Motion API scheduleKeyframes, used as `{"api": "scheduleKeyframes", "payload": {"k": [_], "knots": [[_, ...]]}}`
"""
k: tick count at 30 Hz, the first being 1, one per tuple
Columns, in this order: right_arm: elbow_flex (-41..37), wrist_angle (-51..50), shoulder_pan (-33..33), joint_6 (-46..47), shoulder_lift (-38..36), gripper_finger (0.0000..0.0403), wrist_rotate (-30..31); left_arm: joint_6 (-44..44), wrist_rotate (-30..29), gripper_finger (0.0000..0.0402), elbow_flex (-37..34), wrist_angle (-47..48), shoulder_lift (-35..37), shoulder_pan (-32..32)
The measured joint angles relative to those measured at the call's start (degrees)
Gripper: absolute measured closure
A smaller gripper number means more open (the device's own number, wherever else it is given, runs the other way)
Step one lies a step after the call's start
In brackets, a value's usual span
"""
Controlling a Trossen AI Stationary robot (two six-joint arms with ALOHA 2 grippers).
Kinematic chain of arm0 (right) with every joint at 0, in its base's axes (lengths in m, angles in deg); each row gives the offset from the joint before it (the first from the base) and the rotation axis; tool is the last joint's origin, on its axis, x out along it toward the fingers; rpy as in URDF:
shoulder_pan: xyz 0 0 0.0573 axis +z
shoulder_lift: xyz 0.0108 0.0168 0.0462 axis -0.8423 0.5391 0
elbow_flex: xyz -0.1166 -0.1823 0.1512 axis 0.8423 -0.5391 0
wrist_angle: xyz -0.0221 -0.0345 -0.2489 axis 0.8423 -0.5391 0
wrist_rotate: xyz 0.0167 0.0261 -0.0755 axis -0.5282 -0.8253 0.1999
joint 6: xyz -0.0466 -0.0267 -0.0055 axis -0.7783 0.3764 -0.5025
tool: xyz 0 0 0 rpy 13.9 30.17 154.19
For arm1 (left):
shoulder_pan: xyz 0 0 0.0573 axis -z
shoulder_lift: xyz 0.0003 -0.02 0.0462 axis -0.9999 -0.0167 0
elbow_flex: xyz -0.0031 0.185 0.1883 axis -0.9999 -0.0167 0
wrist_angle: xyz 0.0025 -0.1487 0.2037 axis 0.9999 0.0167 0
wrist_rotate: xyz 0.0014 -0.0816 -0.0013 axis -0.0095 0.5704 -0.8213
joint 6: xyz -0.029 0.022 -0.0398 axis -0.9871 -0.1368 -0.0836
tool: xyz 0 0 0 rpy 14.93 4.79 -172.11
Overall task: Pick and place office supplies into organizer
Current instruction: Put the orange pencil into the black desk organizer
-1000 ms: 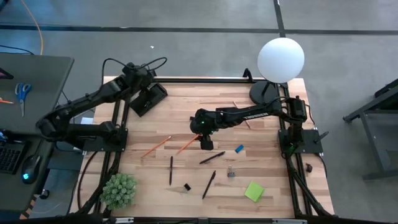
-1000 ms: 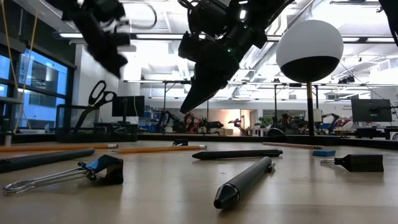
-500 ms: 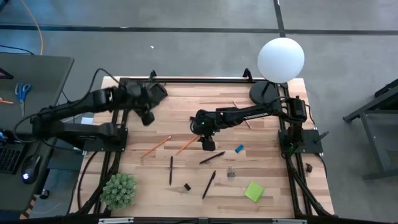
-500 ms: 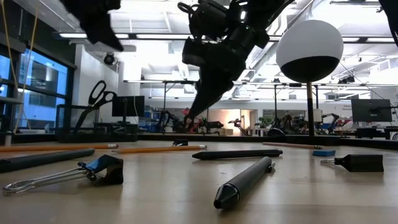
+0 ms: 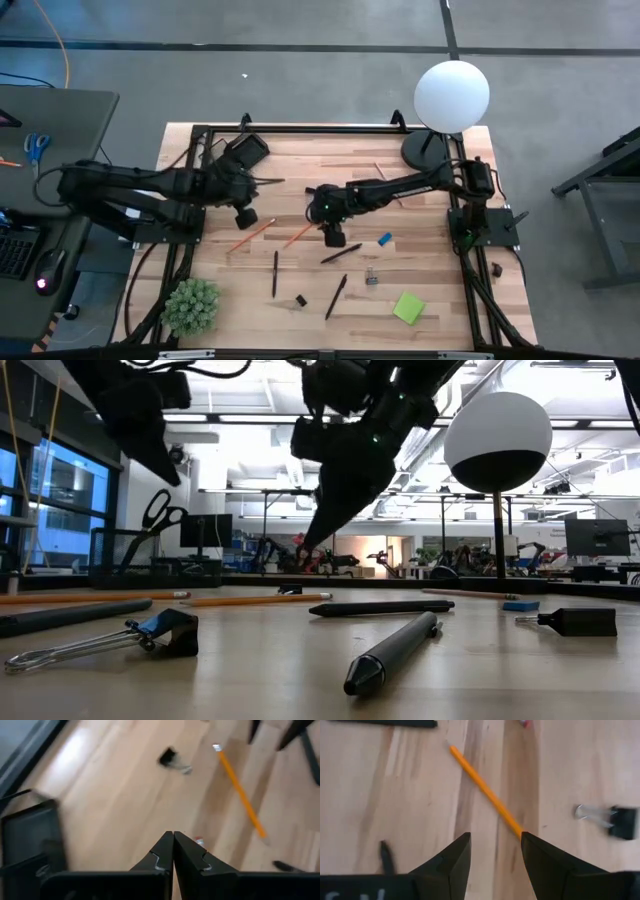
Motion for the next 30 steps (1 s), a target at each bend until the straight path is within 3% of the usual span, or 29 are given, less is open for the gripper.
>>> {"api": "scheduleKeyframes", "payload": {"k": [7, 15, 18, 22, 26, 30], "knots": [[0.0, 6.3, 6.0, -3.1, -1.1, 0.0238, 7.5, -4.9, -4.4, 0.0379, 0.0, -3.1, -8.0, 6.0], [0.0, 1.6, 11.4, 0.5, -9.2, 0.0238, 17.9, -5.3, -7.7, 0.0347, -0.1, -11.5, -12.9, 10.0], [0.1, -0.7, 12.3, 2.1, -10.8, 0.0238, 18.4, -5.2, -11.6, 0.0340, -2.8, -16.4, -13.2, 12.3], [-0.1, -2.6, 13.0, 4.7, -9.4, 0.0238, 18.5, -8.5, -11.4, 0.0341, -10.4, -28.4, -13.2, 14.3], [-6.5, 4.8, 13.7, 6.1, -9.8, 0.0238, 20.1, -14.4, -11.4, 0.0352, -16.2, -36.2, -13.2, 16.1], [-16.5, 15.5, 13.6, 12.1, -12.8, 0.0238, 21.7, -18.7, -11.4, 0.0367, -16.9, -34.5, -13.2, 17.1]]}}
